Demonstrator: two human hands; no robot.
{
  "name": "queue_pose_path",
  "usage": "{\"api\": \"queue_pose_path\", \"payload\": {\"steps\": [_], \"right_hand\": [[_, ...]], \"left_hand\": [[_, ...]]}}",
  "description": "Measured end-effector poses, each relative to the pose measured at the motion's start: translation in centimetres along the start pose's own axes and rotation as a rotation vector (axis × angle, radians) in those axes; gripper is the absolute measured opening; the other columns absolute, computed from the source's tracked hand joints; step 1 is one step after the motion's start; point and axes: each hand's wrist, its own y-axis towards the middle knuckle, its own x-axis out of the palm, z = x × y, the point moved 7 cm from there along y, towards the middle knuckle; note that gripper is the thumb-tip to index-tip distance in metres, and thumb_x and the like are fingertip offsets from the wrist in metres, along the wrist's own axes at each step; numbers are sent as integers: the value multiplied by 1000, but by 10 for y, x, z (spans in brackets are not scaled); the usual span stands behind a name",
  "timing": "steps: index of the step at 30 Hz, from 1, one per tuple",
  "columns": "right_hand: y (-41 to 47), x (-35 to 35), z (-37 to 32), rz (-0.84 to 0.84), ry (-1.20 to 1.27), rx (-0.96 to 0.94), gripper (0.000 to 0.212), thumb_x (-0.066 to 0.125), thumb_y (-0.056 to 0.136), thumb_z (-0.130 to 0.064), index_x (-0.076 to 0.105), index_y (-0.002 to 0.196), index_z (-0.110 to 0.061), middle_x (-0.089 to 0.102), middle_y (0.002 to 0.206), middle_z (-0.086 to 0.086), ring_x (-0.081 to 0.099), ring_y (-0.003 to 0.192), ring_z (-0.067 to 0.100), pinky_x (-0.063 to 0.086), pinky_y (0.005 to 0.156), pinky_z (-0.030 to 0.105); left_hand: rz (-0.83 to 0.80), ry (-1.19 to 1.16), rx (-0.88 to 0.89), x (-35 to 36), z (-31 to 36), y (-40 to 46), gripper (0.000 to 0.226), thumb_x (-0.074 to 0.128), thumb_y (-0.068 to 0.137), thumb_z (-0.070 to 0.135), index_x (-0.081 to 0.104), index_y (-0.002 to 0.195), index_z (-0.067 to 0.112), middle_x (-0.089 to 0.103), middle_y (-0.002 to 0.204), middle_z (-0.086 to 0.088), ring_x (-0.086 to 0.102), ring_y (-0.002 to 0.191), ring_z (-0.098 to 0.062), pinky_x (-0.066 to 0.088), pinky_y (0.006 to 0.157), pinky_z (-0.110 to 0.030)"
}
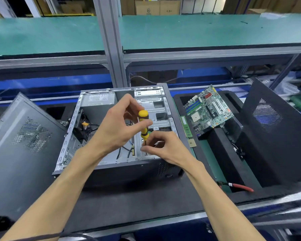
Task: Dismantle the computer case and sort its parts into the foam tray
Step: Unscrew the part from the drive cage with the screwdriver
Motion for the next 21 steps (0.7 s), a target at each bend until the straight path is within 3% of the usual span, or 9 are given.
{"api": "queue_pose_path", "payload": {"steps": [3, 6, 8, 12, 15, 17, 19, 21], "right_hand": [[-1, -2, 1, 15, 41, 6, 15, 82, 83, -34, 71, 73, -38, 73, 73, -9, 65, 62, 3, 51, 65, 16], [-2, -2, 1, 7, 69, 23, 15, 82, 83, -33, 75, 71, -38, 75, 74, -6, 67, 64, 6, 55, 66, 19], [-2, -3, 1, 5, 81, 28, 16, 84, 84, -29, 76, 71, -35, 75, 74, -5, 69, 64, 8, 53, 65, 18], [-2, -3, 2, -13, 70, 51, 6, 82, 85, -26, 80, 81, -23, 77, 81, -1, 68, 69, 7, 56, 70, 23], [-1, 1, -1, -17, 38, 17, 13, 83, 84, -24, 74, 76, -28, 75, 79, 0, 63, 69, 8, 57, 73, 32], [-2, 1, -2, -15, 24, 5, 17, 84, 84, -26, 71, 73, -30, 73, 75, -3, 64, 67, 10, 56, 70, 30], [-2, -1, -1, -18, 39, 15, 16, 83, 84, -27, 72, 72, -29, 74, 74, -2, 67, 67, 12, 58, 71, 29], [-2, -3, 2, -15, 62, 39, 15, 82, 85, -27, 73, 73, -25, 74, 74, 0, 68, 67, 13, 59, 72, 32]], "left_hand": [[23, 72, 38, 5, 10, -3, 35, 81, 82, 22, 55, 101, 11, 63, 91, 5, 63, 85, -15, 54, 79, -29], [-115, 17, 88, 12, 19, -9, 38, 68, 92, 7, 58, 128, 17, 65, 118, 8, 63, 112, -13, 52, 93, -24], [-184, 5, 116, 12, 22, -13, 43, 58, 96, -2, 61, 133, 20, 68, 123, 8, 63, 119, -13, 51, 98, -22], [-114, 128, 124, 0, 21, -10, 31, 68, 93, 10, 69, 122, 21, 71, 110, 11, 68, 105, -10, 56, 90, -25], [-20, 268, 143, -3, 23, -6, 17, 76, 87, 27, 67, 99, 19, 62, 89, 8, 62, 82, -13, 54, 72, -30], [38, 319, 133, -2, 24, -5, 26, 77, 84, 35, 59, 87, 17, 57, 78, 6, 56, 72, -16, 50, 64, -30], [54, 333, 151, 1, 27, -5, 24, 75, 86, 34, 58, 90, 18, 57, 80, 8, 56, 75, -14, 50, 65, -27], [-20, 247, 180, 6, 31, -6, 18, 70, 92, 21, 64, 109, 19, 61, 100, 12, 61, 93, -10, 52, 76, -19]]}}
